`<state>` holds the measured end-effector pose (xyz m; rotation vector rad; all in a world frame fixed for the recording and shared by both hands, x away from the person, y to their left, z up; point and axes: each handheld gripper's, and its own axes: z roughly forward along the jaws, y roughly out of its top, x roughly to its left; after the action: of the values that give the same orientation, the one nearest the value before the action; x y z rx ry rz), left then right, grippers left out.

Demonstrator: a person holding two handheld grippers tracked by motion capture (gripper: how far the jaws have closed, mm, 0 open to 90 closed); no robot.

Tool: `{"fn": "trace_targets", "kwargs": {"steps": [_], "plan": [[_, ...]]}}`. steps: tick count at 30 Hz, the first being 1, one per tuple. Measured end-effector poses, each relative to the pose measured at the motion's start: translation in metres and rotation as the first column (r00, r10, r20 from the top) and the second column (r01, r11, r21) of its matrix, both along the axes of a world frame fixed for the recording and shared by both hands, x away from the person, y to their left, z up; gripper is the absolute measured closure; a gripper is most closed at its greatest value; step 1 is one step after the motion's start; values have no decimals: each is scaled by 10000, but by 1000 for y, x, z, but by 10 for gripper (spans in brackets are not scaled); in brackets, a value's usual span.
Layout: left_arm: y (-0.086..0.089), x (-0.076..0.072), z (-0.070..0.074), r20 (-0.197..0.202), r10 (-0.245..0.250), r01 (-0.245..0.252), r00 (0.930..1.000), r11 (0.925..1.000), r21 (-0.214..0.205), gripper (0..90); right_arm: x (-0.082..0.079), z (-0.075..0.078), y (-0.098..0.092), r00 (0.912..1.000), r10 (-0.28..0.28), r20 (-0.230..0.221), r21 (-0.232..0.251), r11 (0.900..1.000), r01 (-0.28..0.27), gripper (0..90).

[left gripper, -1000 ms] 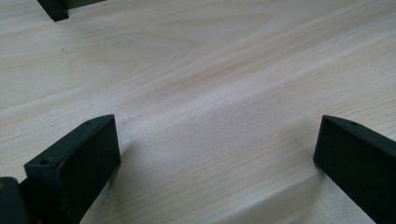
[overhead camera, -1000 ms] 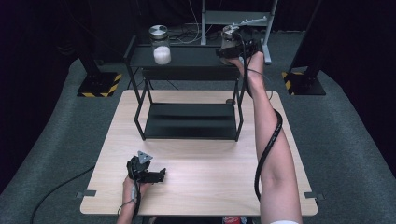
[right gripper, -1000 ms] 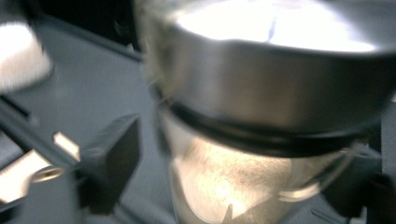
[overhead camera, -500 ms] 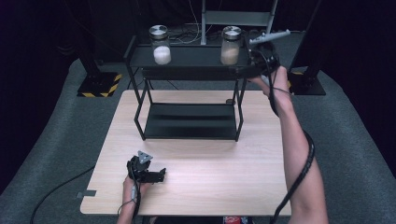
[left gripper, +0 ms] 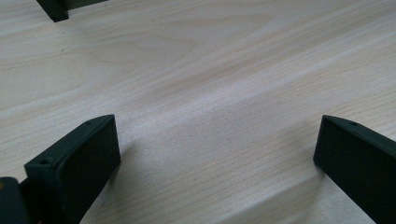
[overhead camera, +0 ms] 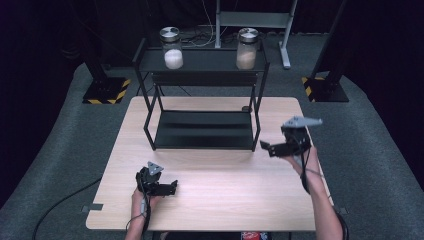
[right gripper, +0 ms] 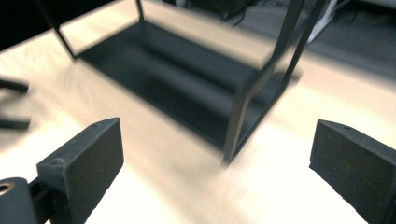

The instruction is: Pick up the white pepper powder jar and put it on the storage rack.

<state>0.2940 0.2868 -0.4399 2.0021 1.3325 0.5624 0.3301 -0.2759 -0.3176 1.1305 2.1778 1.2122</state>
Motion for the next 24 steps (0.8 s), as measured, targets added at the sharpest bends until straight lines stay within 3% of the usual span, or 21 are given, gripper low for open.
{"fn": "trace_targets", "kwargs": {"steps": [1,4,5,6,9,13,20,24], "plan": [[0,0,0,0,-1,1,10000,10000,1,0,-5,-19,0,9995,-123,-280,10,9999,123,12],[-1,0,0,25,4,-4,10000,10000,25,0,-22,-55,11,9994,-215,-267,-997,9948,188,5],[0,0,0,16,4,-4,10000,10000,9,0,-29,-68,14,9990,-313,-314,-1138,9931,275,4],[0,0,0,17,4,-4,10000,10000,12,0,-37,-83,14,9988,-353,-351,-1212,9922,308,2],[0,0,0,14,4,-4,10000,10000,7,0,-47,-103,11,9977,-444,-504,-1146,9927,384,1],[0,0,0,16,3,-3,10000,10000,10,0,-52,-118,7,9960,-630,-636,-951,9938,567,0],[0,0,0,19,5,-5,10000,10000,9,0,-56,-123,6,9949,-832,-571,-827,9935,783,0],[0,0,0,18,7,-7,10000,10000,6,0,-64,-126,8,9951,-962,-233,-800,9923,940,0]]}}
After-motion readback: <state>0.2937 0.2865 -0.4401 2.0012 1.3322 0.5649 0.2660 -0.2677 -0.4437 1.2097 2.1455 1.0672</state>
